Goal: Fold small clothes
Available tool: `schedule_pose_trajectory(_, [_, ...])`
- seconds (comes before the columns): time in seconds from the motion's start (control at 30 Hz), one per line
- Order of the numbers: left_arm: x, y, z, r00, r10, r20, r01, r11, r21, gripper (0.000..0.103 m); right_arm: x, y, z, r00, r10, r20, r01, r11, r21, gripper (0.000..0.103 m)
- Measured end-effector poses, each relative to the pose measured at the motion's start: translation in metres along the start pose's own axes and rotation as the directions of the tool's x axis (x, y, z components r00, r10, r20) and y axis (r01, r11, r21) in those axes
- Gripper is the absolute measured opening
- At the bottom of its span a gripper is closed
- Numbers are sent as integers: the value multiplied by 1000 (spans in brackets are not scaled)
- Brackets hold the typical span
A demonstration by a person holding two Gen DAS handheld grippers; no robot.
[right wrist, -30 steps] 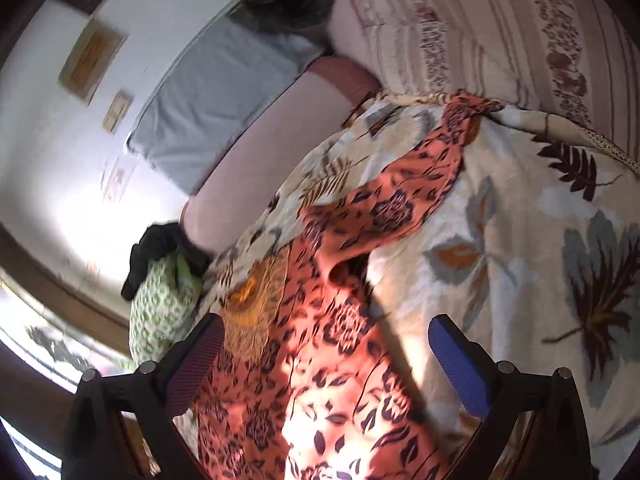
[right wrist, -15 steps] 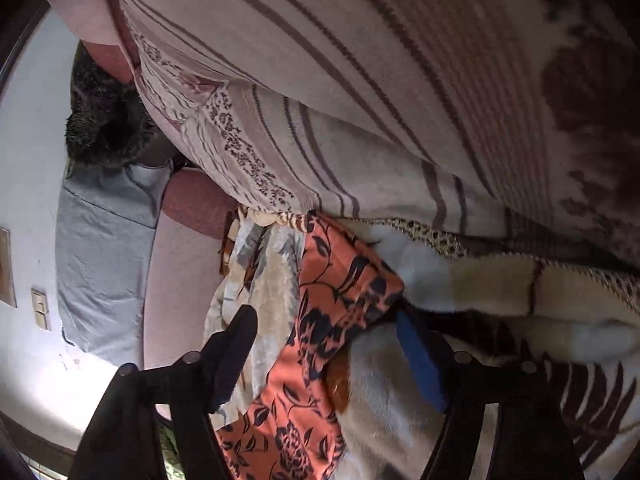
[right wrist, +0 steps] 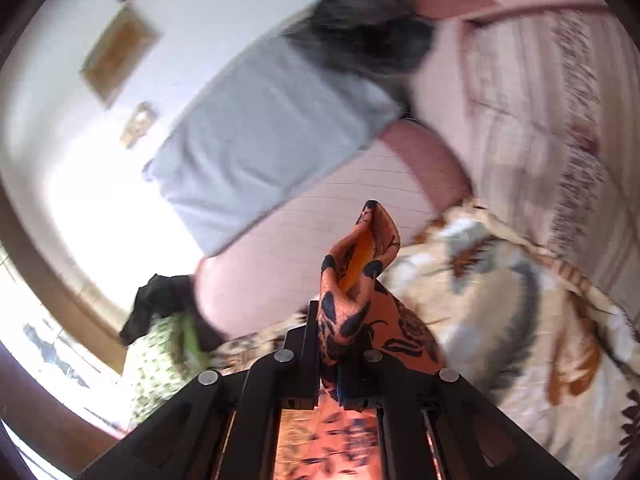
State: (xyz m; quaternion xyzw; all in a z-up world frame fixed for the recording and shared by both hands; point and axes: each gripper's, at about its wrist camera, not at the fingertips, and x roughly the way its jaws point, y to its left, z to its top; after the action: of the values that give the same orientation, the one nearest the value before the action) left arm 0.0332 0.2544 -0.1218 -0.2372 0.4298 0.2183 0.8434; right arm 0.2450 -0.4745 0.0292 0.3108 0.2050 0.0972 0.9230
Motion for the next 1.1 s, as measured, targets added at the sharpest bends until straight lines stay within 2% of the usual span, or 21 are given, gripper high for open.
schedule_pose_trajectory(0.1, [-6,15,-1,999,-35,10,35,999,-35,103,6,102,-40,987,158,-37,-161,981,-105,5])
schedule_pose_trajectory(0.17, [-10,24,-1,998,-61,15,62,996,-62,103,19,149,-82,978,196,-75,-204,971,-127,6])
schedule_pose_trajectory(0.23, [-14,32,-1,997,-80,22,81,994,-79,103,42,177,-134,968,205,-146,-221,970,-106,8])
schedule_pose_trajectory(0.33, [-20,40,0,995,-89,34,91,992,-85,103,89,189,-223,919,222,-326,-249,968,-43,10])
schedule_pose_trajectory(0.37, [-20,41,0,995,-94,33,97,992,-84,103,107,189,-256,887,203,-415,-249,967,-58,30])
schedule_pose_trajectory(0.4, [-21,41,1,995,-97,29,99,992,-83,103,126,184,-289,844,154,-514,-219,973,-69,82])
schedule_pose_trajectory(0.43, [-21,40,1,995,-100,24,101,991,-82,103,142,173,-318,797,105,-595,-176,982,-62,98])
schedule_pose_trajectory(0.47, [-22,39,1,994,-105,23,106,991,-78,103,154,159,-341,756,85,-649,-142,989,-37,99])
schedule_pose_trajectory(0.5, [-25,37,1,994,-108,28,110,992,-68,103,158,143,-355,736,68,-674,-103,995,-12,98])
schedule_pose_trajectory(0.57, [-28,31,2,994,-99,48,101,994,-36,103,140,120,-351,765,137,-629,-118,990,72,98])
schedule_pose_trajectory(0.67, [-25,19,4,994,-100,38,100,995,-6,103,111,98,-311,806,186,-562,-161,982,93,98])
schedule_pose_trajectory(0.73, [-23,9,4,994,-101,31,100,995,9,103,95,92,-277,851,177,-495,-159,984,79,98])
schedule_pose_trajectory(0.8, [-24,1,2,994,-107,22,106,994,25,103,84,71,-246,887,177,-426,-150,984,97,98])
schedule_pose_trajectory(0.83, [-25,-4,2,994,-112,20,111,993,33,103,82,52,-236,903,170,-394,-131,984,123,98])
schedule_pose_trajectory(0.9, [-27,-14,4,992,-128,11,128,991,50,103,84,26,-219,932,108,-346,-34,976,214,98])
schedule_pose_trajectory(0.93, [-28,-22,5,988,-154,0,154,986,58,103,79,7,-216,936,108,-334,-12,961,276,98])
schedule_pose_trajectory(1.0, [-28,-45,8,977,-211,-33,213,974,76,103,62,-22,-216,938,151,-312,-27,929,370,98])
schedule_pose_trajectory(1.1, [-25,-101,9,940,-324,-107,337,931,141,103,45,-34,-224,926,185,-328,-59,932,358,98])
